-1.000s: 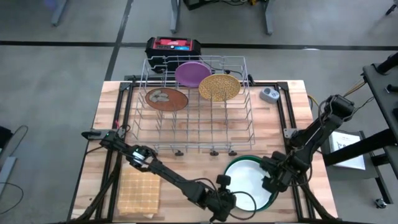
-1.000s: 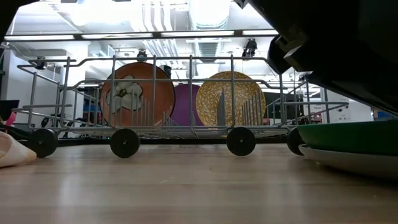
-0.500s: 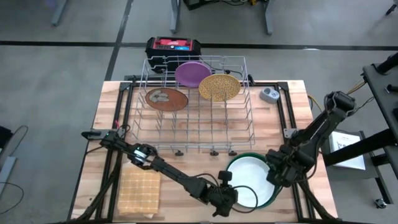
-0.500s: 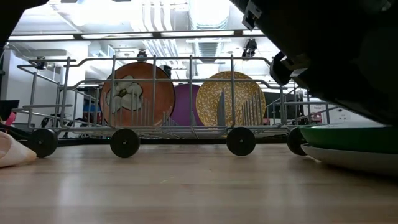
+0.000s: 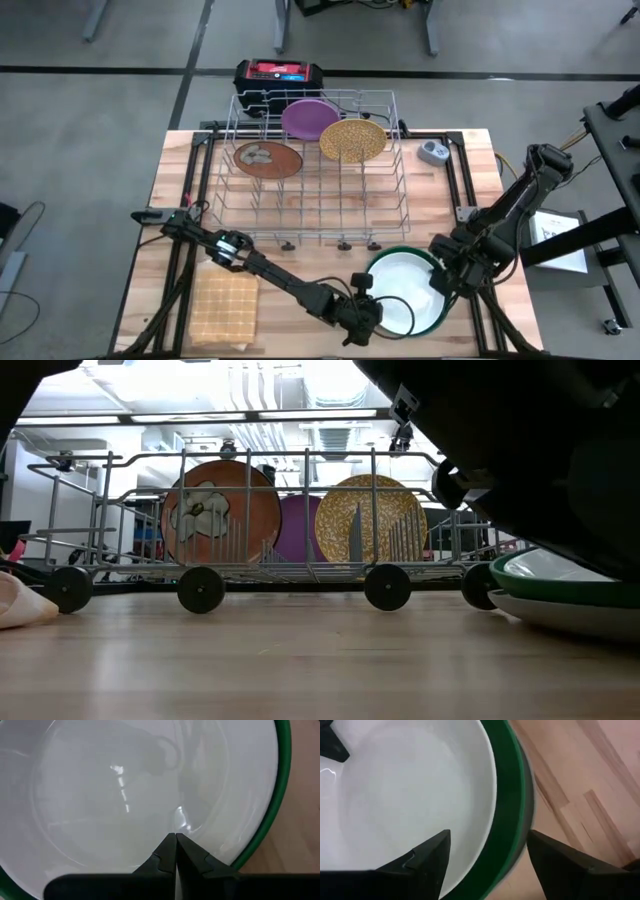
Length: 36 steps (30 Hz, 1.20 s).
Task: Sort dishes
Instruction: Put the white plate into the dish rack
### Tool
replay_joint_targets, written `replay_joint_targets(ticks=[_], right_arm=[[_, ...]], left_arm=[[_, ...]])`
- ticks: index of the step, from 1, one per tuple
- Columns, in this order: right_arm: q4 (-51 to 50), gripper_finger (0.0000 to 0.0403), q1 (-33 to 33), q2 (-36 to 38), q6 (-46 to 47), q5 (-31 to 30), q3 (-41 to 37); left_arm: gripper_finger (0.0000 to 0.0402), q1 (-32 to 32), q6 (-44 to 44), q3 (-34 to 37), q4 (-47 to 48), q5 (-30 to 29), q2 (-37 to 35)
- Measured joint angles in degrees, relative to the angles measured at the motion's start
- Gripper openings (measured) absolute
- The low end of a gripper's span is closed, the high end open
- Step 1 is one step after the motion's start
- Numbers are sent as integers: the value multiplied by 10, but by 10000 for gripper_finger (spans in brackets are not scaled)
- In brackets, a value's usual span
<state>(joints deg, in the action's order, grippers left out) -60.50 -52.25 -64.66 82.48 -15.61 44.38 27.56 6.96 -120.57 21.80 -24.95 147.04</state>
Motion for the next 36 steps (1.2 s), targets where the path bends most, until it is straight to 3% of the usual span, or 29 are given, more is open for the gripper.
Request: replay_joint_targets(ticks=[21, 36], right_arm=[[70, 265, 0, -45, 10, 22, -32], [294, 235, 0, -82, 10, 25, -129]], left_arm=[[0, -3, 0, 0, -9, -1, 0], [0, -14, 15, 46, -98, -2, -2]])
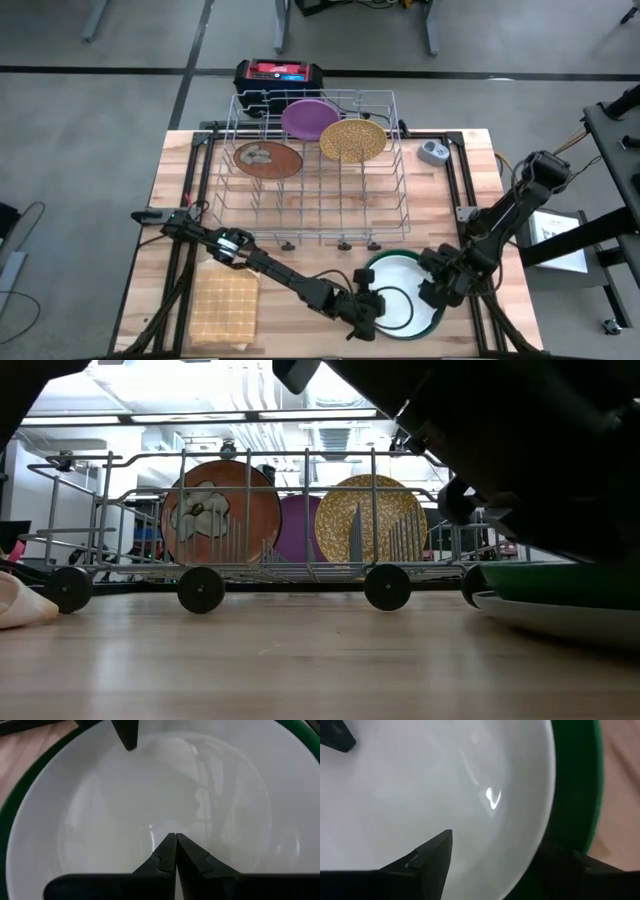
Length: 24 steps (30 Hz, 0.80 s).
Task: Sort dishes
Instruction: Put the white plate into the dish rack
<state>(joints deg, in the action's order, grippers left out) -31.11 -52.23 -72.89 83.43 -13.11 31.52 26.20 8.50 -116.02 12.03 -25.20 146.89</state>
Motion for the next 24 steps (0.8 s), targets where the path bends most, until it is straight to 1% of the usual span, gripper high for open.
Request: replay_joint_targets(ticks=[4, 9, 13, 16, 19, 21, 24], right_arm=[[92, 219, 0, 2, 18, -23, -47], [150, 187, -1, 5, 39, -63, -89], [156, 137, -1, 5, 40, -100, -101], [149, 85, 0, 3, 31, -138, -106], [141, 28, 0, 2, 25, -159, -108], [142, 14, 1, 2, 24, -162, -108], [138, 13, 1, 8, 15, -158, -103]], left_arm=[[0, 0, 1, 1, 1, 3, 0], [0, 1, 1, -1, 0, 5, 0], [0, 1, 0, -1, -1, 4, 0], [0, 1, 0, -1, -5, 5, 0], [0, 1, 0, -1, -6, 5, 0], [0, 2, -5, -5, -8, 5, 1], [0, 5, -24, -29, 8, 5, 4]])
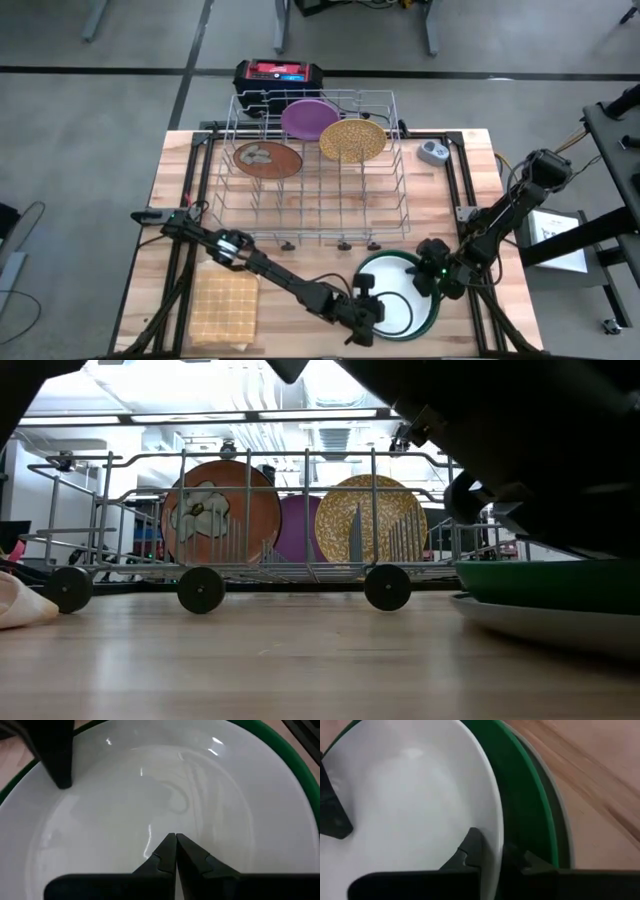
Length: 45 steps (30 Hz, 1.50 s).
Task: Sort dishes
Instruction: Put the white plate into the dish rack
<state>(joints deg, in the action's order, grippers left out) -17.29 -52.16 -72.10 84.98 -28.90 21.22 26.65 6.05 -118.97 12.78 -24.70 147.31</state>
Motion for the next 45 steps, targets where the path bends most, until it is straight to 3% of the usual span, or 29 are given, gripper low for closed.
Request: replay_joint_targets(ticks=[10, 17, 21, 29, 33, 45], right_arm=[[-20, 6, -1, 35, -78, -17, 23], [-91, 6, -1, 37, -130, -38, 70], [-153, 2, -1, 37, -147, -49, 110], [-182, 2, -2, 37, -164, -47, 130], [-183, 2, -15, 38, -192, -78, 133], [-222, 2, -17, 39, -286, -113, 194]], left_arm=[[0, 10, -13, -91, 84, -2, 1], [0, 11, 24, -160, 141, -29, 0], [0, 13, 42, -150, 141, -77, -26], [0, 12, 67, -159, 140, -89, -51], [0, 9, 91, -159, 150, -91, -55], [0, -8, 237, -160, 237, -79, -111]])
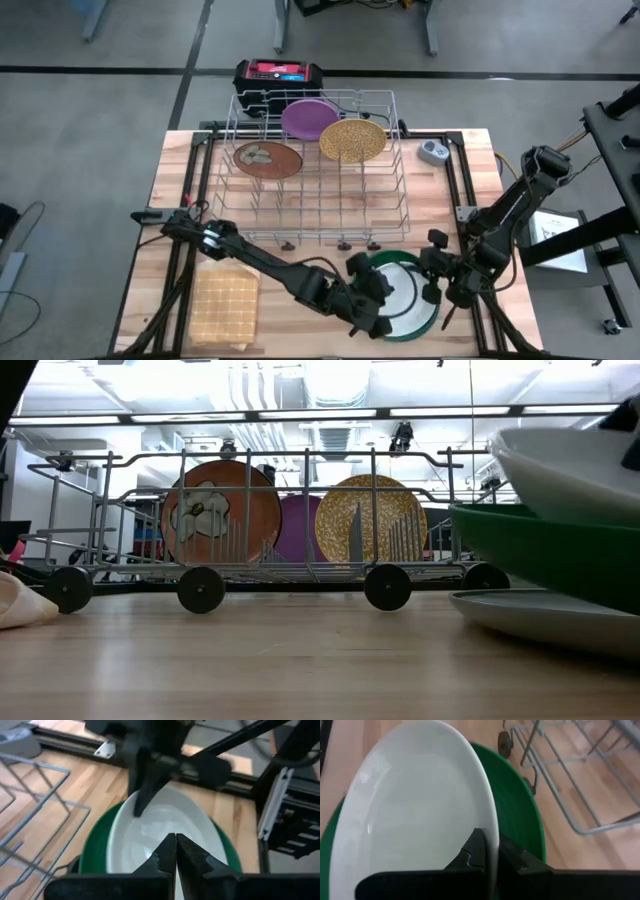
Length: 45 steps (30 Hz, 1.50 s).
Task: Sort dishes
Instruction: Put the white plate into the dish rack
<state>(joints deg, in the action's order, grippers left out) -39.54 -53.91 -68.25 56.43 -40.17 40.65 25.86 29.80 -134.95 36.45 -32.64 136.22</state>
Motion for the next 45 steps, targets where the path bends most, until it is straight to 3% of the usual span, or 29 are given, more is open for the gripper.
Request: replay_joint_targets(ticks=[9, 14, 19, 29, 45], right_arm=[[-16, 2, 0, 0, -62, -18, 34], [-16, 2, 0, 0, -66, -21, 36], [-14, 2, 0, 0, -80, -39, 37], [-11, 0, 0, 0, -152, -98, 38], [-9, 1, -2, 1, -201, -104, 38]], left_arm=[[21, -16, 28, 1, 74, 21, -5], [62, -20, 38, 1, 106, 25, -5], [113, -21, 38, 1, 111, 66, -5], [194, -20, 18, 1, 116, 50, -5], [206, -19, 12, 0, 121, 93, -28]])
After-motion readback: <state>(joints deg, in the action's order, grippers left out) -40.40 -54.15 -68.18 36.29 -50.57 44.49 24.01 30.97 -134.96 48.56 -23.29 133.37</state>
